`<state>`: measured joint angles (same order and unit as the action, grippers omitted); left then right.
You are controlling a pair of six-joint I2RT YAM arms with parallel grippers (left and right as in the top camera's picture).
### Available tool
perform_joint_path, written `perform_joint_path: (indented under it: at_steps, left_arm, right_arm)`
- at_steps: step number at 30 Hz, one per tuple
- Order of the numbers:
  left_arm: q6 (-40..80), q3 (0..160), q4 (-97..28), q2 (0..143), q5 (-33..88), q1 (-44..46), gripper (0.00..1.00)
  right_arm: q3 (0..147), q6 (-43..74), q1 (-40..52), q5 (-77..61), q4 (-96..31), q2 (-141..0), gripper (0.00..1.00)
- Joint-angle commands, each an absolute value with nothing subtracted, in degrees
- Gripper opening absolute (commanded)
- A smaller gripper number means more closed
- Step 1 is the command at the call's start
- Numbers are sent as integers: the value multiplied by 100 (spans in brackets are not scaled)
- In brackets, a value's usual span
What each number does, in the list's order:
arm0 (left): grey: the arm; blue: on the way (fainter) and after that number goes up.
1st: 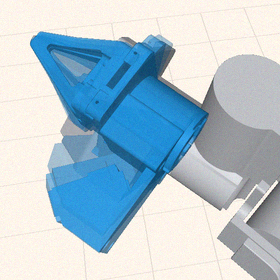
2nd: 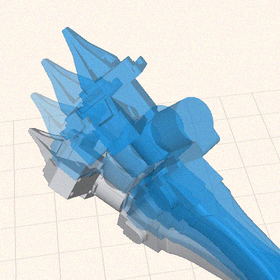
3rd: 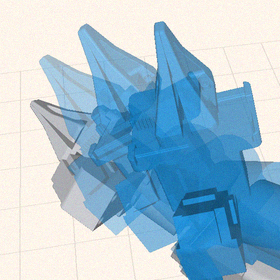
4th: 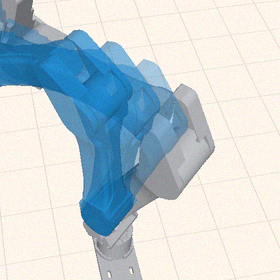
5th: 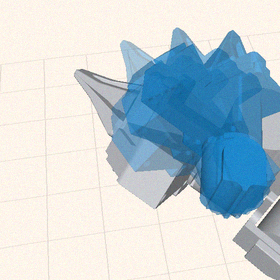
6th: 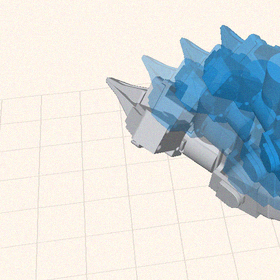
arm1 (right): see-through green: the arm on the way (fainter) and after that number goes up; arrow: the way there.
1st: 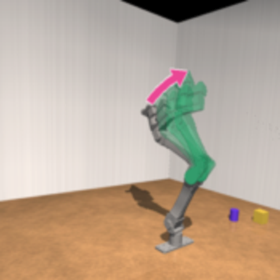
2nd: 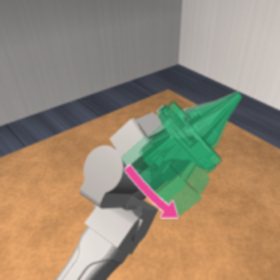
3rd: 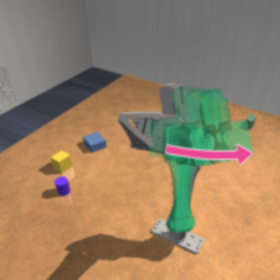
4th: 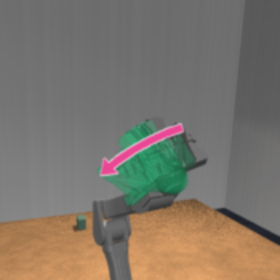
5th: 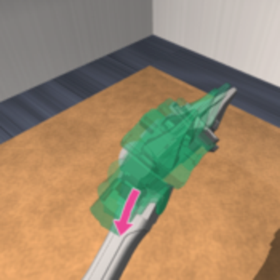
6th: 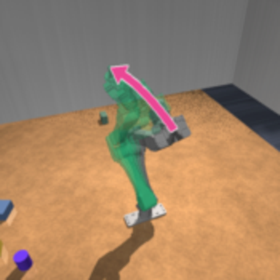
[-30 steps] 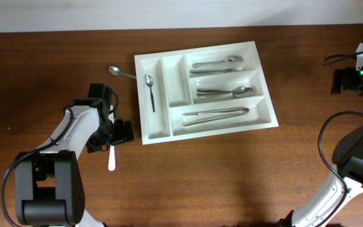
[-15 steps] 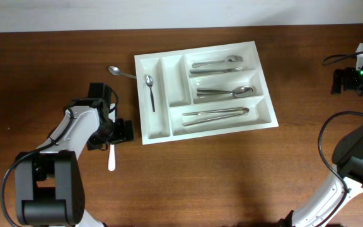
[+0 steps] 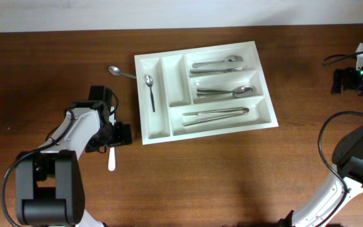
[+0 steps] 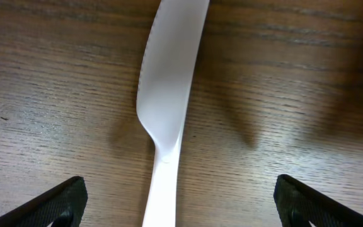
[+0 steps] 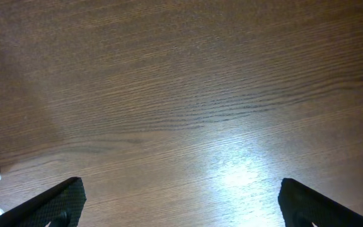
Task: Pack container
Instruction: 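Lower the left gripper onto the knife handle and close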
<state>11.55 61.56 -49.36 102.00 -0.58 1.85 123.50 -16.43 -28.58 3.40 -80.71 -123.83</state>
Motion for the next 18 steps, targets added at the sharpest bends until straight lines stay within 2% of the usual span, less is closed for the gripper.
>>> perform_joint_path:
  at_steps: [1, 18]
  left_arm:
    - [1059, 6018, -4845, 10130, -176, 169, 96]
    - [1037, 5854, -4571, 10141, -287, 169, 93]
  right_arm:
    - [12315, -1584, -2891, 305, -8066, -12414, 99]
    - [12315, -1584, -2891, 305, -8066, -12414, 99]
